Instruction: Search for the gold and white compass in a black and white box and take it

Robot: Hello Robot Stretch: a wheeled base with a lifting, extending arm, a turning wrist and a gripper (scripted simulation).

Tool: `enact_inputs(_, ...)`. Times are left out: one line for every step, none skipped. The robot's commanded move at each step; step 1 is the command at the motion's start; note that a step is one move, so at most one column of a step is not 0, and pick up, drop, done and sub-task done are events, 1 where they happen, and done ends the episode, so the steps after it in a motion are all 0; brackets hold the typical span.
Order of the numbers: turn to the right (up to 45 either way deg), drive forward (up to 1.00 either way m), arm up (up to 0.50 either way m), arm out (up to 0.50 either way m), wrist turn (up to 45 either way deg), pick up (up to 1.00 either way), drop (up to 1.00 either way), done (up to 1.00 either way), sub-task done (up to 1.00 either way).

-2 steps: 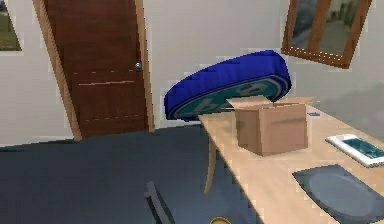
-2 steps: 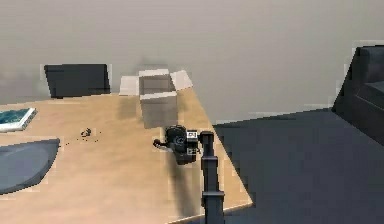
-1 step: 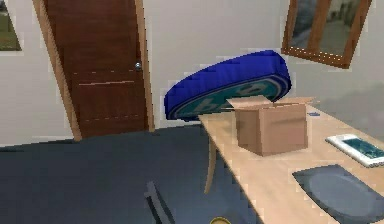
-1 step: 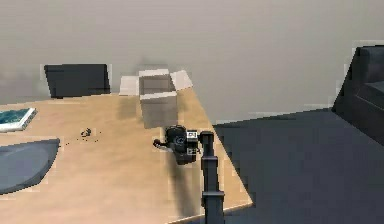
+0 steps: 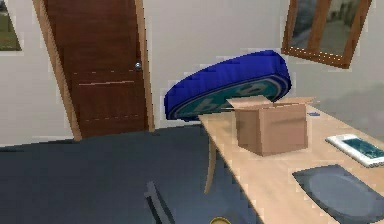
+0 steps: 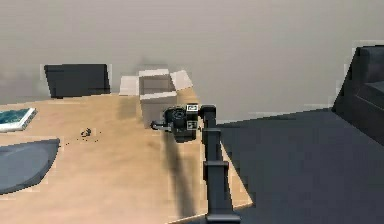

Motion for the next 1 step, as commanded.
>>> enact_inputs(0.0,0.0,0.0,0.0,0.0,0.0,0.0,1.0,0.0)
